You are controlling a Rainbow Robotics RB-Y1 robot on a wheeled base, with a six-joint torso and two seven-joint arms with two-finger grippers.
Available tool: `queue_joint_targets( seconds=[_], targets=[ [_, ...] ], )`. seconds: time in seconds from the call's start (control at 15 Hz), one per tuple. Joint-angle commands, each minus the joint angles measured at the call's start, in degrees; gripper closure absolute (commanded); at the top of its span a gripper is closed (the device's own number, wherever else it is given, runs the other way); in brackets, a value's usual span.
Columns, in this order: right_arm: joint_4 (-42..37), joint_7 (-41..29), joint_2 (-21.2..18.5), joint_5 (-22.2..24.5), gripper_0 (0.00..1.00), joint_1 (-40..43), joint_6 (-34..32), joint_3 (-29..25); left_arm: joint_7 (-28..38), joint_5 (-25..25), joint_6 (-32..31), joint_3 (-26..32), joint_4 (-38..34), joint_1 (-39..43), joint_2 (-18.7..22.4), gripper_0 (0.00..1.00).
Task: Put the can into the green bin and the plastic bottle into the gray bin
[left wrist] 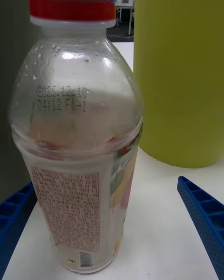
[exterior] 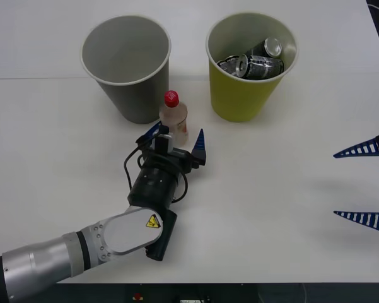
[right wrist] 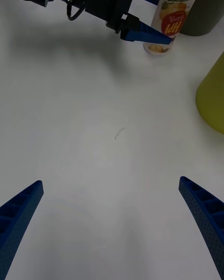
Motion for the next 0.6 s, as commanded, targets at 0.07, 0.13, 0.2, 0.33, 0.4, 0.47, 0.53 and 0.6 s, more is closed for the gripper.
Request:
queue_joint_targets(
  seconds=[0.07, 0.13, 0.2, 0.33, 0.4, 0.47, 0.53, 0.6],
  targets=[
    [0.00, 0.00, 0.00, 0.00, 0.00, 0.00, 0.00, 0.00, -0.54, 1.97, -0.05, 0.02, 0.35, -1.27, -0.39, 0.00],
    [0.00, 0.00, 0.00, 0.00, 0.00, 0.00, 0.00, 0.00, -0.71, 2.24, -0.05, 0.19, 0.87, -1.80, -0.92, 0.00],
    [0.00, 0.00, 0.00, 0.00, 0.00, 0.00, 0.00, 0.00, -0.71, 2.24, -0.49, 0.46, 2.28, -2.24, -1.71, 0.00],
    [0.00, 0.00, 0.00, 0.00, 0.00, 0.00, 0.00, 0.00, -0.54, 2.06, -0.57, 1.07, 6.32, -3.65, -3.91, 0.00],
    [0.00, 0.00, 0.00, 0.00, 0.00, 0.00, 0.00, 0.00, -0.36, 2.06, -0.57, 1.25, 7.82, -4.17, -4.70, 0.00],
    [0.00, 0.00, 0.00, 0.00, 0.00, 0.00, 0.00, 0.00, -0.54, 2.06, -0.57, 1.51, 8.70, -4.61, -5.23, 0.00],
    [0.00, 0.00, 0.00, 0.00, 0.00, 0.00, 0.00, 0.00, -0.62, 2.06, -0.57, 1.69, 8.70, -4.61, -5.23, 0.00],
    [0.00, 0.00, 0.00, 0.00, 0.00, 0.00, 0.00, 0.00, -0.71, 2.06, -0.57, 1.69, 8.70, -4.61, -5.23, 0.00]
  ],
)
